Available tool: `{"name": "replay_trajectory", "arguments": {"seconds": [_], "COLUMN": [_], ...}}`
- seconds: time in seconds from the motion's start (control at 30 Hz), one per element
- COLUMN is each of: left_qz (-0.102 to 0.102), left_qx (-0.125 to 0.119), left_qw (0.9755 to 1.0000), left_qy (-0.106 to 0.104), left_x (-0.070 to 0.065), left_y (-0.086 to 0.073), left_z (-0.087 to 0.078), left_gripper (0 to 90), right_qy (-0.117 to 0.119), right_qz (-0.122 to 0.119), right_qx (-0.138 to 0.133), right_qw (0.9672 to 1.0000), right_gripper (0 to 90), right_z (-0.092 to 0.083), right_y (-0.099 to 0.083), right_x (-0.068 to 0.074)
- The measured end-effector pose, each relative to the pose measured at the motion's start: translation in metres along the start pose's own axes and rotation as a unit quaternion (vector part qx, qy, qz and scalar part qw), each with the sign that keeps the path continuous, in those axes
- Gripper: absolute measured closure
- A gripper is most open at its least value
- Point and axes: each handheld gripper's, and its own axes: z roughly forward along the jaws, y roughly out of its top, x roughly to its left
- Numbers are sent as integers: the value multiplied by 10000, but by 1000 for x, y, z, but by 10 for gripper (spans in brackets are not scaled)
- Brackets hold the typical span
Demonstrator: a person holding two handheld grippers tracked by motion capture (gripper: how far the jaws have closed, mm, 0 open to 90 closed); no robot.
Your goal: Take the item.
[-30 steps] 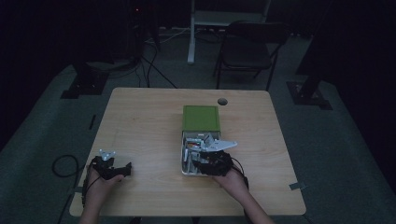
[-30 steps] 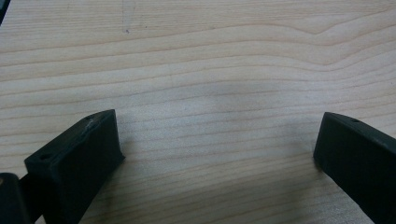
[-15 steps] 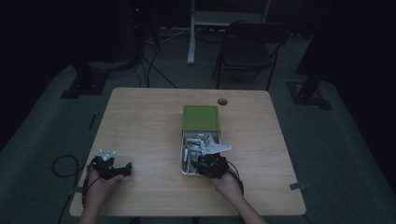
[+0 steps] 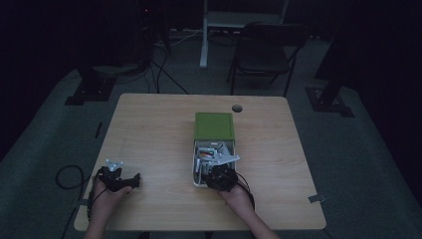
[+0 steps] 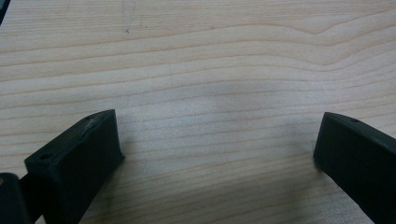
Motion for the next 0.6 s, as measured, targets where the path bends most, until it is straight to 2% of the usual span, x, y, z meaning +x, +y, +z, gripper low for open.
{"name": "replay_trajectory", "arguments": {"seconds": [0.13,0.33,0.6], "left_qz": [0,1,1], "left_qx": [0,-1,0], "left_qw": [10000,10000,10000], "left_qy": [2,1,2], "left_x": [0,0,0], "left_y": [0,0,0], "left_z": [0,0,0], "left_gripper": [8,8,8], "right_qy": [-39,5,-46], "right_qz": [131,259,337], "right_qx": [-29,-17,-259], "right_qw": [9999,9997,9991], "right_gripper": [811,829,838], "right_z": [0,-2,-16], "right_y": [-2,-2,4], "right_x": [-2,-4,-10]}}
